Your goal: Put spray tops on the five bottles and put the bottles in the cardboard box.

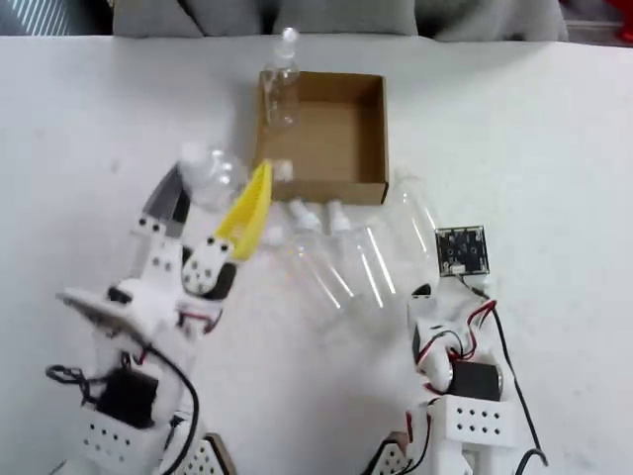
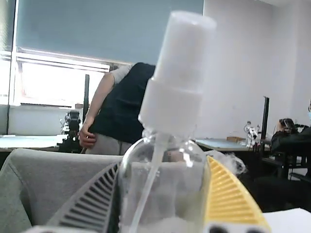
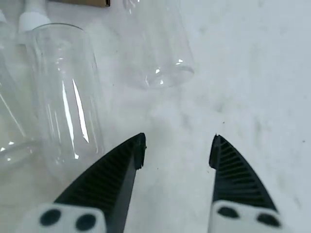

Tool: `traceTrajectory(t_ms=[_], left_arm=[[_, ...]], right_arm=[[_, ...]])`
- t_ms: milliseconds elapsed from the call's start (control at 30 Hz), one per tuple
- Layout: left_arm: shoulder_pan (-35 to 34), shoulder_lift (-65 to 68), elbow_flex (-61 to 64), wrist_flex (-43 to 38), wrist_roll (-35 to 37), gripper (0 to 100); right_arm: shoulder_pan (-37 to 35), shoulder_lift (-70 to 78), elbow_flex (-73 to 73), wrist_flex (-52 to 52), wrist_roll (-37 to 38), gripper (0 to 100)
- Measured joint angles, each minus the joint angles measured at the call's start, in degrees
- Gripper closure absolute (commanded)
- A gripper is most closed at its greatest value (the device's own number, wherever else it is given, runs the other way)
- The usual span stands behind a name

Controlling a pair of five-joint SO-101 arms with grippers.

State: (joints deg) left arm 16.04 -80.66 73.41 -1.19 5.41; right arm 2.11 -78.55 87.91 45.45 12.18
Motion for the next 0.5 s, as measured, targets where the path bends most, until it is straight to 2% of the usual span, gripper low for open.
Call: traceTrajectory(t_ms=[200, 500], left_arm=[[0.0, 24.79, -15.38, -2.73, 0.0, 90], [-1.93, 53.8, -17.58, -27.16, 0.0, 90]], right_arm=[[0.0, -0.09, 0.79, 0.0, 0.18, 81.1], [0.0, 0.0, 1.14, -0.18, 0.26, 81.1]])
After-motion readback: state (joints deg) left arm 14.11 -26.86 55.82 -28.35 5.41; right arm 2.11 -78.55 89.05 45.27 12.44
